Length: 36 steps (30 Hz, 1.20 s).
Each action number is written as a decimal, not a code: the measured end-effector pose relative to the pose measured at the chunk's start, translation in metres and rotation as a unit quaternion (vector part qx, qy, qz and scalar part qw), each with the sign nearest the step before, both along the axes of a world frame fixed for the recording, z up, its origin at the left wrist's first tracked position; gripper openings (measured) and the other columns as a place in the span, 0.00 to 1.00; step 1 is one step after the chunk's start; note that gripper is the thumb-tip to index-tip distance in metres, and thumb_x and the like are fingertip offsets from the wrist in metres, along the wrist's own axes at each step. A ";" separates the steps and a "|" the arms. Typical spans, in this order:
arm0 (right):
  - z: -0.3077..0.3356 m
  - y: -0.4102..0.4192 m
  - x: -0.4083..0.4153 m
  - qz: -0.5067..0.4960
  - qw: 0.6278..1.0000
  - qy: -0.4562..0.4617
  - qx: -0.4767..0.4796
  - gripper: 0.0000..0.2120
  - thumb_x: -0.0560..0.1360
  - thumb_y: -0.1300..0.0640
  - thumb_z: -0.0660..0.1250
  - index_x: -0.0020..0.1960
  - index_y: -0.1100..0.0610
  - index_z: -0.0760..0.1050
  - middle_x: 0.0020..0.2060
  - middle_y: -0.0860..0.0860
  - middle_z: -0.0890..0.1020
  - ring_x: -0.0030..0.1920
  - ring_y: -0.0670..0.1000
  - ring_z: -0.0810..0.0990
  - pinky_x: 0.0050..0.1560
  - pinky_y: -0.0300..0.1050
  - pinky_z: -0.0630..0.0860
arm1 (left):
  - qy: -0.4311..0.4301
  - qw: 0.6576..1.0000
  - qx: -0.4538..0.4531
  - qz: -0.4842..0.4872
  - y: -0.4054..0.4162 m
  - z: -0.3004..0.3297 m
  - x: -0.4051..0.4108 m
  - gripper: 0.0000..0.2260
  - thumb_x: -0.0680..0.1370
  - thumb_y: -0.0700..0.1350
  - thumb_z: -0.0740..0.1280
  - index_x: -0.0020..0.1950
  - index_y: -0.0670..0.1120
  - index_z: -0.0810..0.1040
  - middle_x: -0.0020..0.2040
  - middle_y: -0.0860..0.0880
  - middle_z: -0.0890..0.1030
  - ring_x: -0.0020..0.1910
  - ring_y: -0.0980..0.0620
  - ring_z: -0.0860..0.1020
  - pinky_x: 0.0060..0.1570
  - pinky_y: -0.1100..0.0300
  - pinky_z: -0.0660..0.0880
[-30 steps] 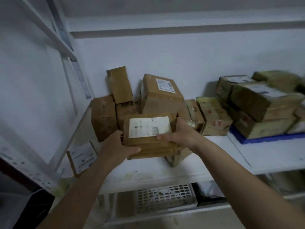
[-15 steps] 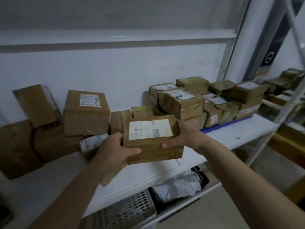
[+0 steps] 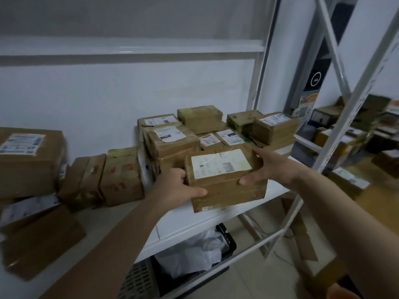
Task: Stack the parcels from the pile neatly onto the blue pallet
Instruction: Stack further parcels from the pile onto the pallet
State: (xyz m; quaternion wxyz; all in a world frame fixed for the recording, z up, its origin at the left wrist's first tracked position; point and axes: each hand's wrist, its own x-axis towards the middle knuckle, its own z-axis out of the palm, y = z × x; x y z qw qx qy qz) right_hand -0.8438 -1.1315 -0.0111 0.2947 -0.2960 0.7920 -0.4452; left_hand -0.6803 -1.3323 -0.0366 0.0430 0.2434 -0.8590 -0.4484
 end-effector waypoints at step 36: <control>-0.021 -0.111 -0.217 -0.021 0.999 -0.035 -0.013 0.36 0.61 0.48 0.79 0.64 0.58 0.71 0.55 0.53 0.80 0.54 0.54 0.80 0.56 0.52 0.78 | -0.017 0.950 -0.298 0.092 -0.055 0.003 -0.203 0.29 0.63 0.65 0.74 0.50 0.49 0.64 0.49 0.52 0.70 0.49 0.52 0.69 0.45 0.57 0.68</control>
